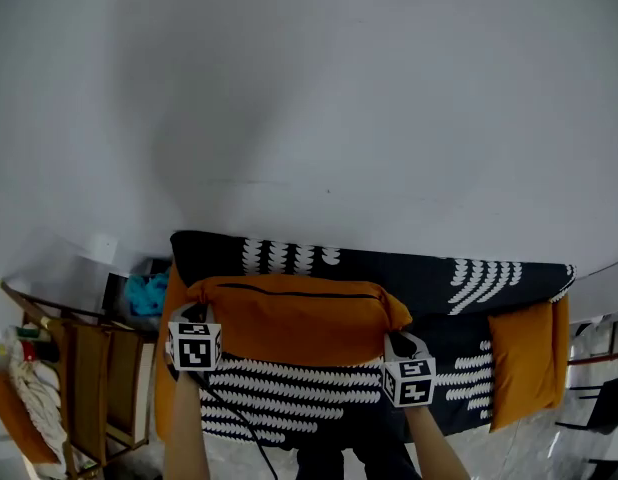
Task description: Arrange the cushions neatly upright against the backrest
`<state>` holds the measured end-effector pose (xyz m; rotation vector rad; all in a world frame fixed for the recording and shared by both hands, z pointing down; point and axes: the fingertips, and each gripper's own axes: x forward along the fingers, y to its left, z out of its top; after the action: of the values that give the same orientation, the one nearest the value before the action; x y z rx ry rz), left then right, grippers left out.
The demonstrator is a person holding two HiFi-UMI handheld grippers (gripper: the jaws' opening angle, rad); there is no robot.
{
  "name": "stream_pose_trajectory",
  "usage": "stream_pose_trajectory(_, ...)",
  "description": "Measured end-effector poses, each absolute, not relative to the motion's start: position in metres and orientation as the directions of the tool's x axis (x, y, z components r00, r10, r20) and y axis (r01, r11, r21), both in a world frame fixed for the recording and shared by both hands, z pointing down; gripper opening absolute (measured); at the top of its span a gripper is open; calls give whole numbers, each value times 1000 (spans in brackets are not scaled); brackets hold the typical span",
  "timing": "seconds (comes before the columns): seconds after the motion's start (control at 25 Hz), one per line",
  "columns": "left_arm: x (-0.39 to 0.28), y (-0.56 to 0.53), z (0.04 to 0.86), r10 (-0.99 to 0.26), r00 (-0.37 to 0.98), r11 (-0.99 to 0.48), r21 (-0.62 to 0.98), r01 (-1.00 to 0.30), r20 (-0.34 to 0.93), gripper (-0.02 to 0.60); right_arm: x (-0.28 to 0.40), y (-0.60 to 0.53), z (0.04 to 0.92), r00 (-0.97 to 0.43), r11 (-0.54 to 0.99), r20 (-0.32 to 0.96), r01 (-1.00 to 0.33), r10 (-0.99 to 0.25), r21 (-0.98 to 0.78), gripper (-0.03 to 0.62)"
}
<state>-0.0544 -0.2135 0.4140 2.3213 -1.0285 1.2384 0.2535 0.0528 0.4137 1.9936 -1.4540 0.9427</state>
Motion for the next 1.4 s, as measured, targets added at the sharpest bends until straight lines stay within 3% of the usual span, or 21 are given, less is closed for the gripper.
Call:
stream_pose_trajectory(0.44, -40, -225, 423, -493, 373, -673, -73, -736, 786, 65, 275, 45, 433, 234, -361, 778, -932, -584, 9, 44)
stream_pose_trajectory(0.6, -42, -229, 419, -526, 361, -663, -106, -741, 770, 138, 288, 45, 431, 266, -404, 770, -915, -580, 12, 141)
stream_pose_trajectory(0.8, -43, -218, 410, -543, 369, -652, -102, -751, 755, 146, 297, 44, 412, 296, -416, 730, -909, -617, 16, 212)
stream_pose_trajectory(0.96, -36, -206, 392, -555, 405, -634, -54, -772, 727, 146, 296, 40, 385, 311, -418, 676, -908, -668, 5, 187)
stream_pose_trajectory(1.16, -22, -193, 345, -595, 472, -631, -13, -776, 651, 146, 289, 30, 338, 333, -414, 590, -910, -736, -2, 86)
stream_pose_trajectory(1.4, -9, -176, 268, -654, 544, -619, 43, -785, 525, 146, 277, 17, 271, 335, -384, 467, -923, -818, -11, 36)
